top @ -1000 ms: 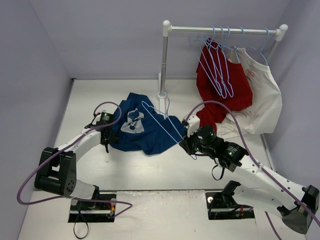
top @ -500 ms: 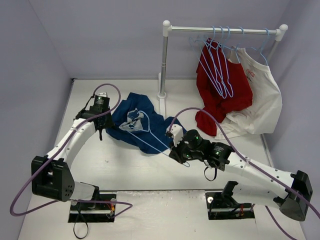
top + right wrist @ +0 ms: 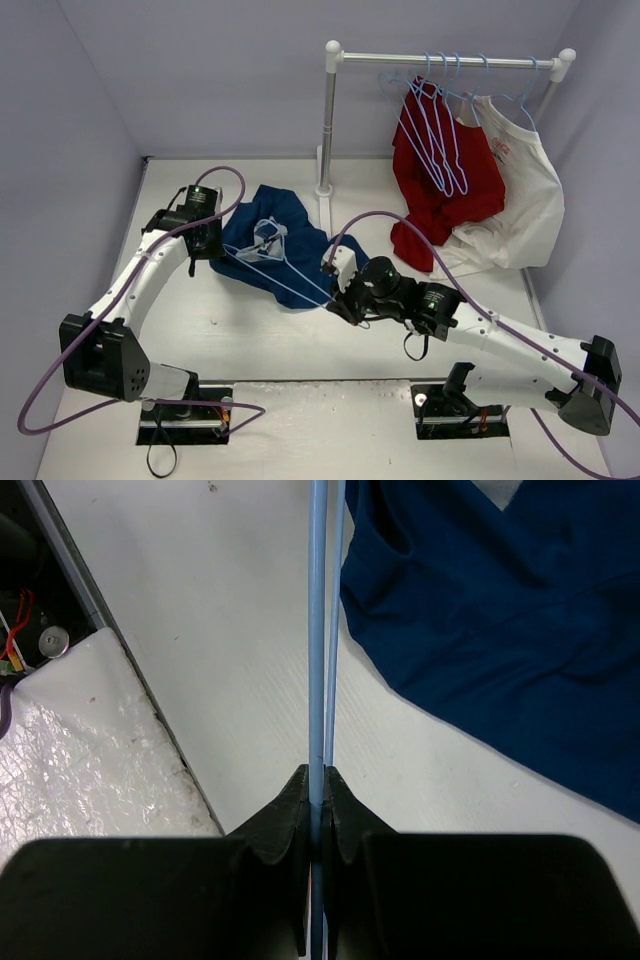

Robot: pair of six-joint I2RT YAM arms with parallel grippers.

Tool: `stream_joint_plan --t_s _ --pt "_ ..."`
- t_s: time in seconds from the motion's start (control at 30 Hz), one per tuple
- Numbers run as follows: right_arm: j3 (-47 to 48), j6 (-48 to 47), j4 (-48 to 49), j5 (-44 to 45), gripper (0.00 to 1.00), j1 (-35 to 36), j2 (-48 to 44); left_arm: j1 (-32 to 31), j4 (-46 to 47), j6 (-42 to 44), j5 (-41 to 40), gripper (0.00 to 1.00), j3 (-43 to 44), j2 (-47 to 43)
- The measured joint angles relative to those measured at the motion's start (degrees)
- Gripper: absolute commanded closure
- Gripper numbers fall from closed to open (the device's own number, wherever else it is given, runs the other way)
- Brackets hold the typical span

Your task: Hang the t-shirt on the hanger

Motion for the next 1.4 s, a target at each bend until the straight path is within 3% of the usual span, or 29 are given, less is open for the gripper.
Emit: stream_joint_plan --t_s 0.63,1.4 --pt "0.3 0.9 0.5 0.9 1.0 3.1 0.0 1.2 -3.5 0.4 -2.3 1.0 2.4 5.6" --pt "0.3 0.4 4.6 1.5 1.0 4.1 3.8 1.2 -4.2 5.8 3.7 1.0 4.1 2.2"
